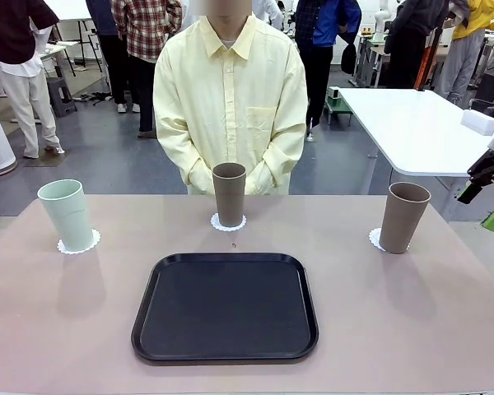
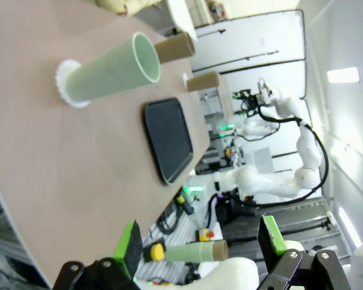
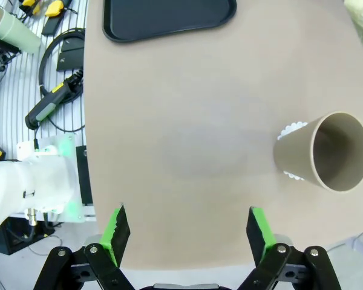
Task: Place coasters on the table and set cups on them.
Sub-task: Take one Reusable plastic cup from the Flat Tray and place it on a coaster set by the human.
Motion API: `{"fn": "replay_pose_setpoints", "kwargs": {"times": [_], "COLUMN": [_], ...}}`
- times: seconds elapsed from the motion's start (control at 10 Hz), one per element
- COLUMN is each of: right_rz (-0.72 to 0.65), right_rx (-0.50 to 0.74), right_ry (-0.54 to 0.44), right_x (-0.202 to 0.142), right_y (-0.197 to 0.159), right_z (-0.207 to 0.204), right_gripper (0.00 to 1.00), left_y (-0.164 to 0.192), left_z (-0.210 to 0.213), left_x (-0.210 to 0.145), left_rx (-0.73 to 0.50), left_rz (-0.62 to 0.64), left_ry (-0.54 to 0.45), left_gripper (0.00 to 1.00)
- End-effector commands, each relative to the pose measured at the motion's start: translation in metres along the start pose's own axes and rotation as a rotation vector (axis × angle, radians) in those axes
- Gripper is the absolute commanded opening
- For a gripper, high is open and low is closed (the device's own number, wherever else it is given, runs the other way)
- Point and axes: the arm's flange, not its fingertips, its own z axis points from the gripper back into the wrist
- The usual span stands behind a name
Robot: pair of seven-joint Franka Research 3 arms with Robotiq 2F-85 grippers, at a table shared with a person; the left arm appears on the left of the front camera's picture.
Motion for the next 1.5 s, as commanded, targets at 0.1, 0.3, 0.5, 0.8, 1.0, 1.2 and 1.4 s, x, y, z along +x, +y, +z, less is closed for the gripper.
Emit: {"fn": "replay_pose_setpoints", "kwargs": {"times": [0.1,0.3,0.5,0.8,1.0,1.2,1.4], "right_rz": [-0.67,-0.948,-1.052,-0.984,-1.103,-1.167,-1.232], "right_rx": [-0.171,-0.084,0.13,0.053,0.219,0.323,0.418], "right_ry": [-0.11,0.012,0.01,0.079,-0.338,-0.545,-0.694], "right_x": [0.002,0.016,0.023,0.017,-0.047,-0.102,-0.165], "right_y": [0.024,0.047,0.051,0.06,0.054,0.051,0.046], "right_z": [0.03,0.051,0.047,0.04,0.048,0.058,0.061], "right_gripper": [1.0,1.0,1.0,1.0,1.0,1.0,1.0], "left_y": [-0.001,-0.001,-0.001,-0.001,-0.001,-0.001,-0.001], "left_z": [0.001,0.001,0.001,0.001,0.001,0.001,0.001], "left_x": [-0.001,-0.001,-0.001,-0.001,-0.001,-0.001,-0.001], "left_rx": [0.012,0.012,0.012,0.012,0.012,0.012,0.012], "left_rz": [0.014,0.014,0.014,0.014,0.014,0.014,0.014], "left_ry": [-0.001,-0.001,-0.001,-0.001,-0.001,-0.001,-0.001], "left_gripper": [1.0,1.0,1.0,1.0,1.0,1.0,1.0]}}
